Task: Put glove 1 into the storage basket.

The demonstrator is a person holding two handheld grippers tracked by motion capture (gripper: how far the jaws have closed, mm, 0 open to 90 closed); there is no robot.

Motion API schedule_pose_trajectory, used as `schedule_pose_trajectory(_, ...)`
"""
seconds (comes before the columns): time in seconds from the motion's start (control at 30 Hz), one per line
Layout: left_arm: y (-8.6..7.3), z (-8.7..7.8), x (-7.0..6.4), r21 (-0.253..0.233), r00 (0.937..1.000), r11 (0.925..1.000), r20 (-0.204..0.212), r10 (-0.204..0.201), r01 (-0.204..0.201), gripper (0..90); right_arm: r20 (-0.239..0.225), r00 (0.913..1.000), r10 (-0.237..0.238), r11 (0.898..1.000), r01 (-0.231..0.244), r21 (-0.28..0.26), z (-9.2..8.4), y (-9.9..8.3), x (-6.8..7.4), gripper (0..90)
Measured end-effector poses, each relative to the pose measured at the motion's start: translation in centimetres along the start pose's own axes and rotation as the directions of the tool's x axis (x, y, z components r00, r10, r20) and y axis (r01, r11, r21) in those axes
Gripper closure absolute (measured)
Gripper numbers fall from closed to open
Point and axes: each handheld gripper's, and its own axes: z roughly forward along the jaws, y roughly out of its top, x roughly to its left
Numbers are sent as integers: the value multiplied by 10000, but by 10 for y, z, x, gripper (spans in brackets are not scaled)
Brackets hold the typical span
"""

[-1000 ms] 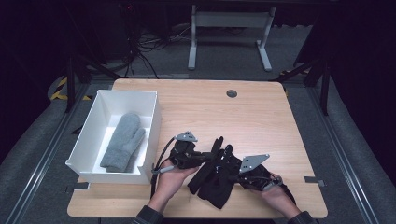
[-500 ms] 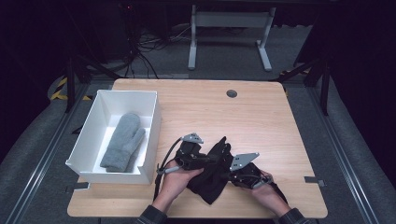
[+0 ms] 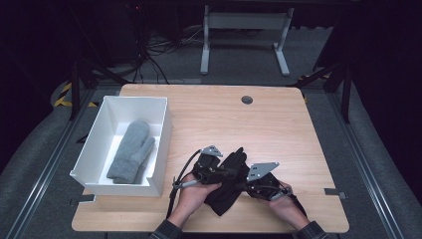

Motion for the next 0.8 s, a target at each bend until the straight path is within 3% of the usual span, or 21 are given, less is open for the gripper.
schedule_pose_trajectory(0.17,-2,5,-3,138,10000,9999,74,10,-11,884,27,9999,152,9994,-153,310,1,-9,-3,900)
schedule_pose_trajectory(0.37,-6,14,-5,323,9999,9995,78,68,-71,884,3,9998,185,9995,-185,237,6,-5,-2,900)
schedule_pose_trajectory(0.6,-14,25,-6,862,9998,9962,-76,157,-150,883,46,9999,160,9995,-161,266,6,-6,-1,900)
schedule_pose_trajectory(0.7,-18,30,-4,1064,9998,9942,-94,185,-174,881,178,9998,-13,9995,7,318,0,-8,-3,900)
schedule_pose_trajectory(0.8,-19,34,-4,1221,9995,9922,-187,269,-245,878,435,9989,186,9997,-193,144,-12,-13,-7,872)
